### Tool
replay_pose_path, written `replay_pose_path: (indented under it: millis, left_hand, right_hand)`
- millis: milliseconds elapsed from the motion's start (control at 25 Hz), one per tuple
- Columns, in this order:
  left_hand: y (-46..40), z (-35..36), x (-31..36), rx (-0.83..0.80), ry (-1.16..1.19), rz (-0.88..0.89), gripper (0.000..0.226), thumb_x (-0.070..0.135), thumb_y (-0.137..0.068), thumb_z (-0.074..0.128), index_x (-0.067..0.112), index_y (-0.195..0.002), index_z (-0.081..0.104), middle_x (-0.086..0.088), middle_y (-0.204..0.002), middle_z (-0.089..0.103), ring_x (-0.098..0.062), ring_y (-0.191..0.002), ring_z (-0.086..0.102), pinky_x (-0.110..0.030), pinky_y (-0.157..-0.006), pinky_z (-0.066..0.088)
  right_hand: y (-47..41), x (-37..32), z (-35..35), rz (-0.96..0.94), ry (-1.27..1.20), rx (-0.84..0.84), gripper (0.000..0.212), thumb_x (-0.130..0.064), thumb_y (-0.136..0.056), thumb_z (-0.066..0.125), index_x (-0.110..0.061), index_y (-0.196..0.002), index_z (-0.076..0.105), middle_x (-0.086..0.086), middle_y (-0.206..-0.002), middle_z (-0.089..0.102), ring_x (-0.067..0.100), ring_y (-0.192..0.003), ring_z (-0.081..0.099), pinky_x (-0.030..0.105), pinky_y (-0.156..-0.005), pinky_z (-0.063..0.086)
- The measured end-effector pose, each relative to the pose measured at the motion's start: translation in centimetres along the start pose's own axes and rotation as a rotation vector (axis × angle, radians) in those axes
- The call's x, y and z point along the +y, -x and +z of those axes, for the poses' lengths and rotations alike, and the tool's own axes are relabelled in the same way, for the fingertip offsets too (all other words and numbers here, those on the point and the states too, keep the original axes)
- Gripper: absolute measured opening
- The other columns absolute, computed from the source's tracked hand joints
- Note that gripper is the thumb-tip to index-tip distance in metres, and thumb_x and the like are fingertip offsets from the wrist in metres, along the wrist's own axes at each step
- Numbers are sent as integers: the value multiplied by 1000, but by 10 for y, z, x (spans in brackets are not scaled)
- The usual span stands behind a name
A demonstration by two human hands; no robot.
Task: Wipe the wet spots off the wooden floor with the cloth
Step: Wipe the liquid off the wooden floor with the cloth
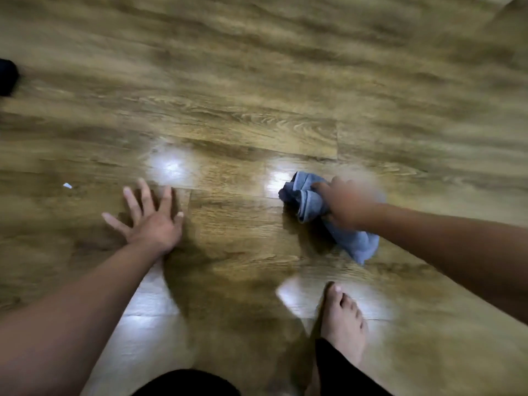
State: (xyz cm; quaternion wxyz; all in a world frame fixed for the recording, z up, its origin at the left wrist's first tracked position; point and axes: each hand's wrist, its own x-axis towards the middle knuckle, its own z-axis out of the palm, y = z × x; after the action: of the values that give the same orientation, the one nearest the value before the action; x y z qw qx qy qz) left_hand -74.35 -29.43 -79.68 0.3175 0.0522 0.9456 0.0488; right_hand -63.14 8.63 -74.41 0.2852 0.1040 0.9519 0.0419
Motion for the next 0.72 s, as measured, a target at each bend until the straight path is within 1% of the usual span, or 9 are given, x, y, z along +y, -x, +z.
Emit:
replay_pose_path:
  millis: [120, 200, 280, 360, 400, 440, 520, 640, 720]
  left_hand:
    - [-5, -5, 87, -105, -75, 300, 68, 60, -103, 31, 49, -158, -6, 7, -160, -40, -26, -146, -38, -71, -111, -15]
    - [-9, -6, 143, -97, -153, 486, 64, 56, -104, 31, 49, -158, -4, 10, -160, -38, -23, -147, -37, -70, -113, -13]
    - [-19, -7, 180, -60, -125, 531, 61, 52, -105, 30, 47, -159, 1, 11, -164, -31, -21, -150, -31, -69, -116, -10]
    - [-25, -1, 204, -69, -66, 491, 61, 50, -106, 33, 43, -161, 8, 9, -167, -24, -20, -153, -25, -67, -119, -6]
    - [-28, 7, 213, -75, -66, 482, 62, 51, -106, 34, 41, -161, 9, 8, -167, -23, -20, -153, -24, -66, -120, -5]
    - [-29, 12, 218, -83, -96, 478, 63, 52, -105, 35, 40, -162, 9, 8, -167, -23, -20, -153, -23, -65, -120, -6]
    - [-30, 26, 238, -73, -204, 508, 65, 52, -105, 35, 34, -162, 11, 7, -168, -21, -20, -154, -22, -65, -119, -8]
    - [-28, 35, 277, 54, -279, 642, 55, 43, -105, 37, 18, -154, 37, 5, -171, -3, -16, -156, -13, -66, -119, -7]
    - [-30, 35, 303, 115, -251, 746, 47, 41, -103, 41, 21, -145, 47, 4, -171, 7, -15, -156, -7, -67, -117, -9]
  right_hand:
    - [28, -6, 27, 66, -95, 103, 73, -52, -88, 57, -41, -148, 17, 10, -137, 36, 38, -120, 41, 53, -98, 36]
    - [38, -24, 52, 60, -118, 227, 71, -50, -87, 52, -40, -150, 20, 11, -139, 37, 38, -118, 39, 55, -102, 32]
    - [39, -34, 68, 42, -159, 323, 72, -50, -83, 53, -41, -150, 27, 12, -138, 42, 38, -114, 42, 57, -104, 31]
    - [45, -23, 82, 26, -202, 382, 73, -51, -79, 57, -41, -148, 35, 10, -135, 47, 37, -110, 46, 54, -100, 35]
    - [51, -8, 87, 68, -220, 381, 74, -52, -78, 58, -42, -148, 36, 9, -133, 48, 37, -109, 48, 52, -96, 37]
    - [57, 10, 93, 152, -236, 374, 76, -53, -79, 59, -43, -150, 34, 9, -131, 48, 37, -108, 48, 50, -92, 37]
    - [74, 62, 115, 429, -299, 336, 79, -54, -81, 58, -44, -152, 25, 11, -127, 46, 36, -109, 47, 49, -91, 35]
    - [125, 134, 166, 910, -438, 283, 79, -52, -84, 59, -44, -153, 22, 16, -133, 42, 40, -117, 42, 54, -98, 33]
    - [158, 165, 193, 1199, -571, 279, 76, -52, -85, 58, -41, -153, 24, 19, -134, 41, 43, -120, 41, 58, -102, 32]
